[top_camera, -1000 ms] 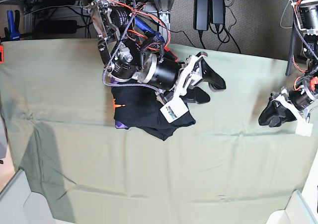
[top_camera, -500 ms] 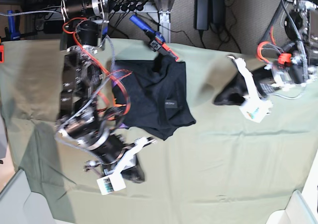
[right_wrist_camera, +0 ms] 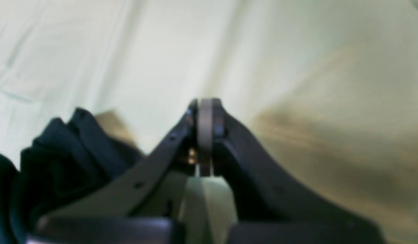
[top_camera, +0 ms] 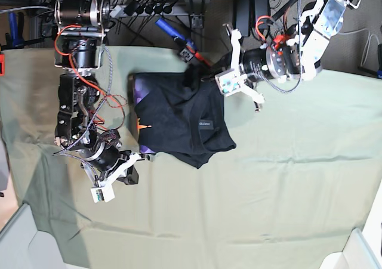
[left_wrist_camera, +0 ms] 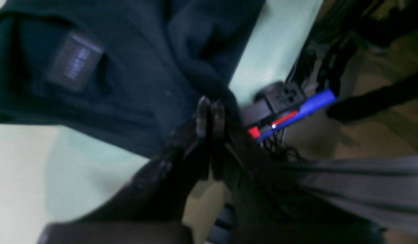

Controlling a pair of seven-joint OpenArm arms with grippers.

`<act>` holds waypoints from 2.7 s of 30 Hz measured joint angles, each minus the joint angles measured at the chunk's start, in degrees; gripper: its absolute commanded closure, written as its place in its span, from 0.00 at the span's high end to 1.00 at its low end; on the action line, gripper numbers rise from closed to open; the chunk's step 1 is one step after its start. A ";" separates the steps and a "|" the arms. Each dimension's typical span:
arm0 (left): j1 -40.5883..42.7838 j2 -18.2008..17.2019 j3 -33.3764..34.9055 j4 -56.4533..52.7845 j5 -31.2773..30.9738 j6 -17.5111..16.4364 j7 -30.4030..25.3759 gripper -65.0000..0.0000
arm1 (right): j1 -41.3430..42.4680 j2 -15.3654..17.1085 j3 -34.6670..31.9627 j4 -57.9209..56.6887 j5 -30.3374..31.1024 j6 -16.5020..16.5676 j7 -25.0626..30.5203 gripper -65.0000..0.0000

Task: Fold the T-shirt properly
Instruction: 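Grasp the folded shirt's sides with both grippers, then rotate the folded shirt with both grippers so the print faces up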

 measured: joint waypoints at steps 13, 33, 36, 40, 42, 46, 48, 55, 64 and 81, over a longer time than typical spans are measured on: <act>-3.02 1.73 0.02 -8.94 0.55 0.02 -1.53 0.00 | 2.54 0.00 -11.69 -5.64 -1.27 0.00 0.79 0.00; -4.81 1.66 -0.35 -12.57 2.03 -0.33 -3.23 0.00 | 2.54 0.98 -13.40 -5.64 -0.44 0.00 -1.05 0.00; -6.60 1.68 -0.33 -15.04 1.09 -1.29 -3.80 0.00 | 2.51 0.98 -13.40 -5.64 -0.42 0.00 -1.18 0.00; -8.83 1.70 -0.22 -17.46 0.33 -2.25 -4.63 0.00 | 2.51 0.96 -13.40 -5.64 -0.39 0.00 -1.22 0.00; -10.05 1.73 -0.22 -18.60 0.07 -2.45 -4.68 0.00 | 2.51 0.98 -13.40 -5.64 -0.37 0.00 -1.44 0.00; -11.54 1.84 -0.22 -20.57 -0.33 -2.67 -5.22 0.00 | 2.51 1.01 -13.40 -5.64 -0.39 0.00 -1.86 0.00; -11.56 1.46 -0.22 -20.68 -0.50 -2.64 -5.29 0.00 | 2.51 1.14 -13.40 -5.64 -0.35 0.00 -1.86 0.00; -12.07 -0.72 -0.22 -20.70 -0.48 -2.60 -5.46 0.00 | 2.49 3.56 -13.40 -5.64 0.04 -0.02 -1.95 0.00; -14.60 -2.47 -0.22 -21.11 0.85 -2.58 -4.96 0.00 | 2.36 4.76 -13.42 -5.64 4.15 0.00 -4.72 0.00; -26.75 -2.45 -0.24 -38.51 0.61 -2.58 -12.31 0.00 | -0.57 4.79 -13.40 -5.09 10.40 -0.02 -7.61 0.00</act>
